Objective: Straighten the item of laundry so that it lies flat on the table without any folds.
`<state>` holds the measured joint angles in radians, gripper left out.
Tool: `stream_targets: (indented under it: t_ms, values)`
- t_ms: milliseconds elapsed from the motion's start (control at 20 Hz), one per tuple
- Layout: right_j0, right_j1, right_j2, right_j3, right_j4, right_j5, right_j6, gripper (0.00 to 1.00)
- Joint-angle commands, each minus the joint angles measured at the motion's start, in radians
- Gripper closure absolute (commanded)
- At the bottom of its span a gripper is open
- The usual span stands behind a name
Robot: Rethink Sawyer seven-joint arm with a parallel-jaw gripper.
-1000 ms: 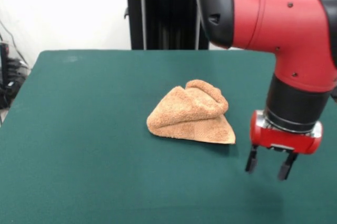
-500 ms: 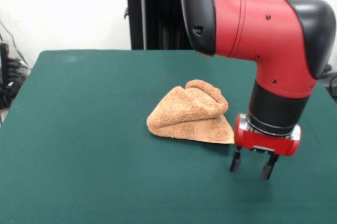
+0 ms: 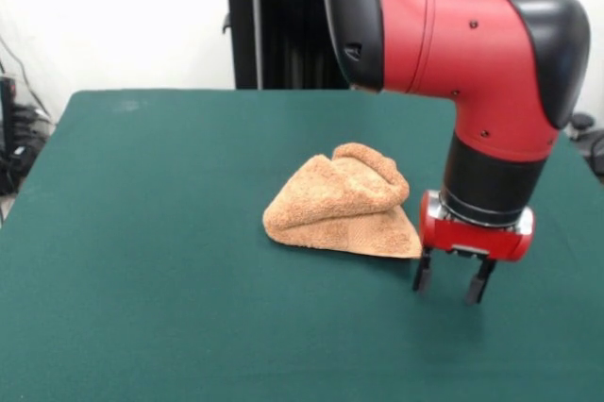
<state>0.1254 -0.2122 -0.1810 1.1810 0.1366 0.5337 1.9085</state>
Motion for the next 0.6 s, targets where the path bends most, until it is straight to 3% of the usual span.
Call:
stream_targets:
  t_ms: [50,600]
  values:
    - [-0.018,-0.025,0.136,0.213,-0.051,-0.028,0.035,0.00]
    - [-0.022,-0.069,0.135,0.257,-0.059,-0.016,0.026,0.00]
